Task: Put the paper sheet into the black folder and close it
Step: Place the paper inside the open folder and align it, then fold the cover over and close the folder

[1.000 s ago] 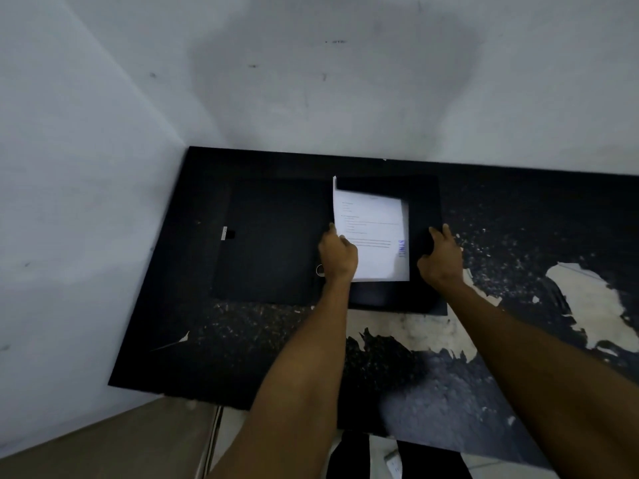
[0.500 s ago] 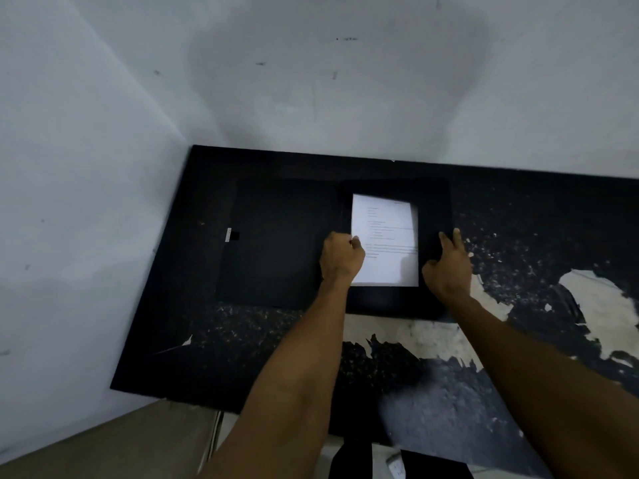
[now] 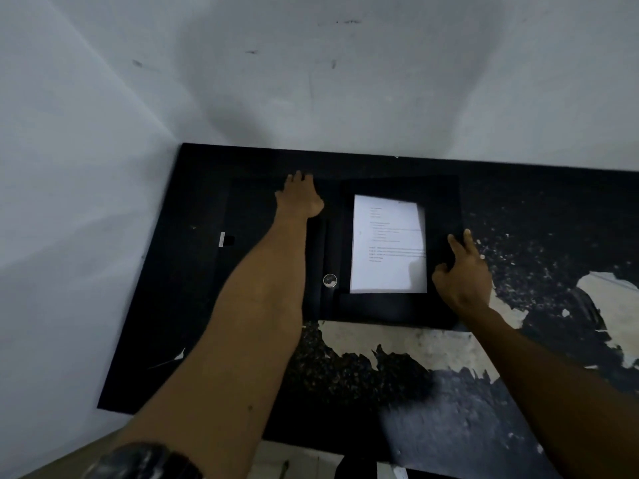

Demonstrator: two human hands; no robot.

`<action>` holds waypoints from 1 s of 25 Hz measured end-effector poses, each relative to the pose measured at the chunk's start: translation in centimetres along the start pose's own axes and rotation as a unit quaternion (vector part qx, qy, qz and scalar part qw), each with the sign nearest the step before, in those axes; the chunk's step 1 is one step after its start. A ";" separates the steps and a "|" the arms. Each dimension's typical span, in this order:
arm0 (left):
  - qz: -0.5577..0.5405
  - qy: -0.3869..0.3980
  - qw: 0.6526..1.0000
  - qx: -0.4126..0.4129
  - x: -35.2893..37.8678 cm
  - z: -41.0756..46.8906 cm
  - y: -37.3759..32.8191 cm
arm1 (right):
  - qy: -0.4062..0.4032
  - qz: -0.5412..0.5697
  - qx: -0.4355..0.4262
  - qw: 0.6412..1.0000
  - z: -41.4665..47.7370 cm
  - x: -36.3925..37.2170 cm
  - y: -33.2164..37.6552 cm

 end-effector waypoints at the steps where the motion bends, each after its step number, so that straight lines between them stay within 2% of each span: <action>1: 0.024 0.004 1.000 0.005 -0.2 0.5 0.4 | -0.001 -0.003 -0.002 1.000 0.1 -0.1 0.0; 7: 0.125 -0.050 0.990 0.050 -3.9 0.3 0.2 | 0.009 -0.008 -0.006 1.000 0.4 -0.2 -0.2; 10: 0.197 -0.054 0.979 0.022 -8.0 -0.3 -0.2 | 0.027 -0.011 0.001 1.000 0.5 0.0 -0.2; 14: 0.198 -0.047 0.979 -0.026 -14.3 -2.3 -0.4 | 0.062 -0.019 0.007 0.998 0.5 0.3 -0.1; 16: 0.124 -0.022 0.991 -0.054 -17.3 -3.7 -0.9 | 0.082 -0.021 0.001 0.996 0.4 0.2 -0.3; 18: -0.056 0.050 0.993 -0.095 -19.9 -5.5 -2.1 | 0.102 -0.007 -0.011 0.995 0.6 0.0 -0.3; 20: -0.195 0.083 0.972 -0.102 -21.3 -6.6 -3.6 | 0.125 0.048 -0.005 0.991 1.0 -0.6 -0.4; 22: -0.271 0.097 0.954 -0.085 -20.7 -7.2 -4.9 | 0.134 0.133 0.037 0.981 1.5 -1.5 -0.7; 25: -0.387 0.130 0.912 -0.040 -15.5 -8.1 -7.4 | 0.115 0.219 0.080 0.966 1.5 -3.0 -1.5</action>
Point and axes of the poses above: each hand's wrist, its own z-axis towards the middle knuckle, its own x-axis out of the palm, y = z × x, the point moved 6 cm from there along z, towards the middle knuckle, and after that the axes turned 4 degrees about -y, right-handed, at the moved point
